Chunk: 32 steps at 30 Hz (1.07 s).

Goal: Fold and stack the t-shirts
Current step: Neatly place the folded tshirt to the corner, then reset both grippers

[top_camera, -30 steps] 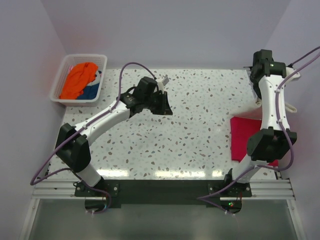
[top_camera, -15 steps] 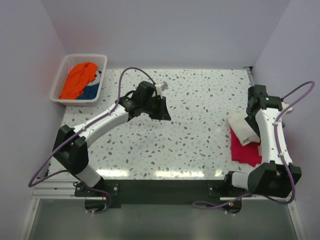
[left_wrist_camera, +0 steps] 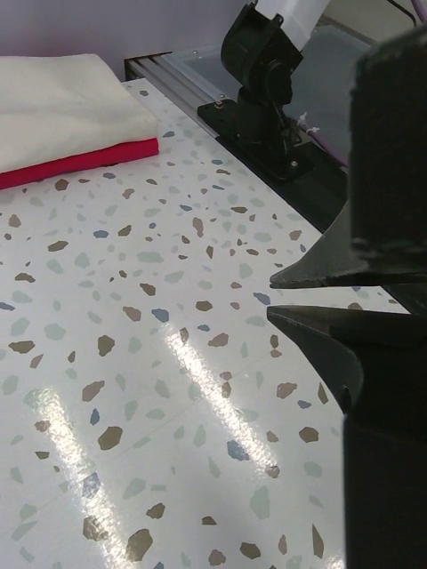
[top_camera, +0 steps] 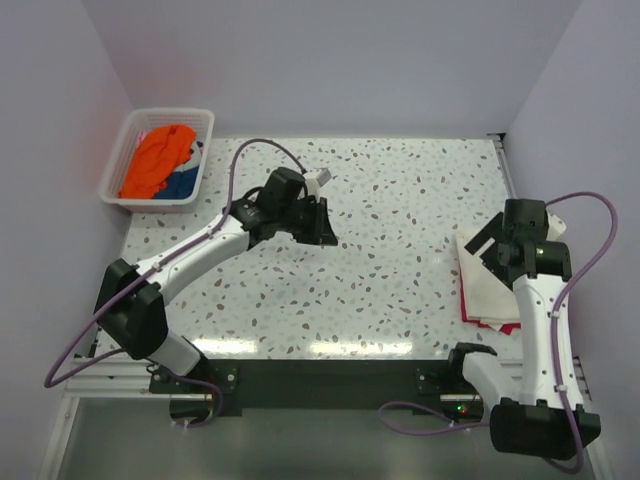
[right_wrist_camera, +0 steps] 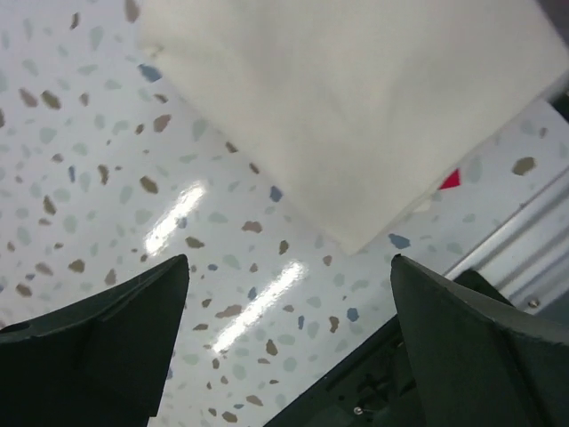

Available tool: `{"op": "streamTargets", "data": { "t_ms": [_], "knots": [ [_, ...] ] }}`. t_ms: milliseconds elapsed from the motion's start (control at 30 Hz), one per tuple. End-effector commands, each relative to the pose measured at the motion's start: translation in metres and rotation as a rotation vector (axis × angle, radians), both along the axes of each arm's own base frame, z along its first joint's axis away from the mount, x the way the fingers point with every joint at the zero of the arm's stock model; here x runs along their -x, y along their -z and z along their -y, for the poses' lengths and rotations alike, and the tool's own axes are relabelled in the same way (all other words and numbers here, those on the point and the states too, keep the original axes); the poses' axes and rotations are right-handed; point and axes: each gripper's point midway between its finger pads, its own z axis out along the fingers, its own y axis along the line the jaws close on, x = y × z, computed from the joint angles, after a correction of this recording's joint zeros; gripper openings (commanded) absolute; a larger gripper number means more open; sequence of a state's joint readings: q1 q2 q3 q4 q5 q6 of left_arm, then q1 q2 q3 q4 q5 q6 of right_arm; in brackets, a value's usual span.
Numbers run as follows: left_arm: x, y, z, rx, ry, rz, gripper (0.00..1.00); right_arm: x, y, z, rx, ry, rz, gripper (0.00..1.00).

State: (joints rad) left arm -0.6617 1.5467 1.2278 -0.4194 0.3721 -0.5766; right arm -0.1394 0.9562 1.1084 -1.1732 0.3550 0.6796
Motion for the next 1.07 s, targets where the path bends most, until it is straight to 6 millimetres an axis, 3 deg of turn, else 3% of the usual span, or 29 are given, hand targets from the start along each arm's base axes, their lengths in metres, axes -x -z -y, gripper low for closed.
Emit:
{"op": "streamTargets", "data": {
  "t_ms": [0, 100, 200, 233, 300, 333, 367, 400, 467, 500, 567, 600, 733, 933, 1033],
  "knots": [
    [-0.004, -0.028, -0.007, 0.019, -0.003, 0.119, 0.19, -0.047, -0.013, -0.036, -0.09, -0.255, 0.178, 0.99],
    [-0.009, -0.032, -0.022, -0.027, -0.05, 0.168, 0.21, -0.065, -0.017, -0.064, -0.12, -0.362, 0.226, 0.98],
    [-0.012, -0.033, -0.043, -0.071, -0.108, 0.209, 0.23, -0.08, -0.025, -0.124, -0.145, -0.553, 0.273, 0.99],
    [-0.013, -0.041, -0.052, -0.073, -0.135, 0.24, 0.24, -0.083, -0.028, -0.138, -0.153, -0.589, 0.287, 0.99],
    [-0.014, -0.038, -0.071, -0.103, -0.167, 0.262, 0.25, -0.092, -0.028, -0.165, -0.143, -0.649, 0.293, 0.99],
    [-0.014, -0.047, -0.082, -0.109, -0.2, 0.3, 0.26, -0.087, -0.035, -0.197, -0.147, -0.743, 0.307, 0.98],
    [-0.013, -0.043, -0.093, -0.136, -0.213, 0.315, 0.27, -0.088, -0.026, -0.216, -0.141, -0.789, 0.274, 0.99],
    [-0.012, -0.045, -0.1, -0.148, -0.226, 0.333, 0.28, -0.081, -0.036, -0.243, -0.127, -0.864, 0.295, 0.99],
    [-0.007, -0.048, -0.119, -0.181, -0.261, 0.363, 0.29, -0.078, -0.026, -0.272, -0.092, -0.942, 0.256, 0.99],
    [-0.005, -0.049, -0.124, -0.188, -0.267, 0.374, 0.3, -0.071, -0.029, -0.294, -0.085, -1.015, 0.269, 0.99],
    [0.004, -0.048, -0.134, -0.2, -0.271, 0.387, 0.31, -0.067, -0.024, -0.314, -0.08, -1.082, 0.259, 0.99],
    [0.005, -0.047, -0.139, -0.215, -0.286, 0.395, 0.32, -0.062, -0.03, -0.33, -0.091, -1.129, 0.281, 0.99],
    [0.017, -0.027, -0.15, -0.248, -0.286, 0.377, 0.33, -0.057, -0.037, -0.34, -0.095, -1.175, 0.303, 0.99],
    [0.021, -0.009, -0.153, -0.236, -0.304, 0.375, 0.34, -0.059, -0.041, -0.326, -0.025, -1.174, 0.312, 0.99],
    [0.018, -0.01, -0.15, -0.232, -0.298, 0.379, 0.34, -0.063, -0.045, -0.319, -0.003, -1.139, 0.336, 0.99]
  ]
}}
